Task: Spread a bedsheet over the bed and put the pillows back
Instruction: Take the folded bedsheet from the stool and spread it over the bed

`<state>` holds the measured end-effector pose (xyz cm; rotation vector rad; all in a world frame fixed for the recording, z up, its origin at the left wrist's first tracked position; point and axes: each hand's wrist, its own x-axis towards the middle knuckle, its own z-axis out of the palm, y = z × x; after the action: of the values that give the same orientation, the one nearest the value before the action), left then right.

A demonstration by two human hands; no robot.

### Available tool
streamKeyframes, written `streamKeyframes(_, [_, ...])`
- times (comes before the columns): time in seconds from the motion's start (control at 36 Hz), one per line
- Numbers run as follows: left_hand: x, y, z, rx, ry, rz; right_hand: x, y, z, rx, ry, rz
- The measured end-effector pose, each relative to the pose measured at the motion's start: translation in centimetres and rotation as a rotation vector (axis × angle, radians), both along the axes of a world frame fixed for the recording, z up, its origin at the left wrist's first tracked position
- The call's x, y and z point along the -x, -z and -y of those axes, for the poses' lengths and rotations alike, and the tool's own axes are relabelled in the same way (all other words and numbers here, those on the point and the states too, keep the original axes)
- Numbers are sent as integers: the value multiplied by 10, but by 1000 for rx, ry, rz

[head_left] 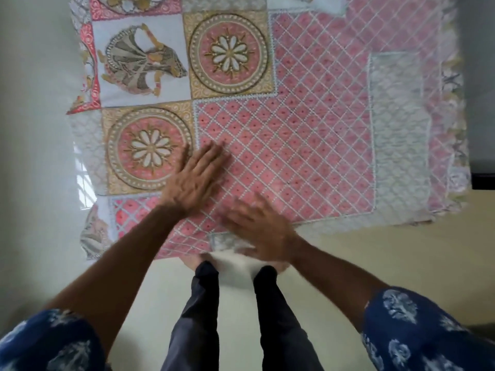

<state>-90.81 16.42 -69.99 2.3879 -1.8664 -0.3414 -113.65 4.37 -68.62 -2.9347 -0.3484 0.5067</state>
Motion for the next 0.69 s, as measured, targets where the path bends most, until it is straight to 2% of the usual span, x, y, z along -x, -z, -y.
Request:
streamKeyframes(0.08, [2,-5,-3,-32,36,61,22,3,0,-130,-241,36])
streamKeyframes(0.17, [8,-7,-6,-65,92,169,43,3,18,-191,-268,98])
streamKeyframes(0.22, [17,-8,-2,-66,135,201,57,0,46,-142,-131,128])
streamKeyframes(0.33, [52,-9,33,-27,200,208,91,-3,141,-36,318,206])
streamKeyframes(0.44, [94,-9,95,-9,224,183,146,-1,247,118,684,145])
streamKeyframes(0.58, [146,-9,186,-78,284,119,207,-3,313,204,978,109])
streamKeyframes(0.69, [177,-10,247,-110,262,96,225,-1,318,239,1060,131])
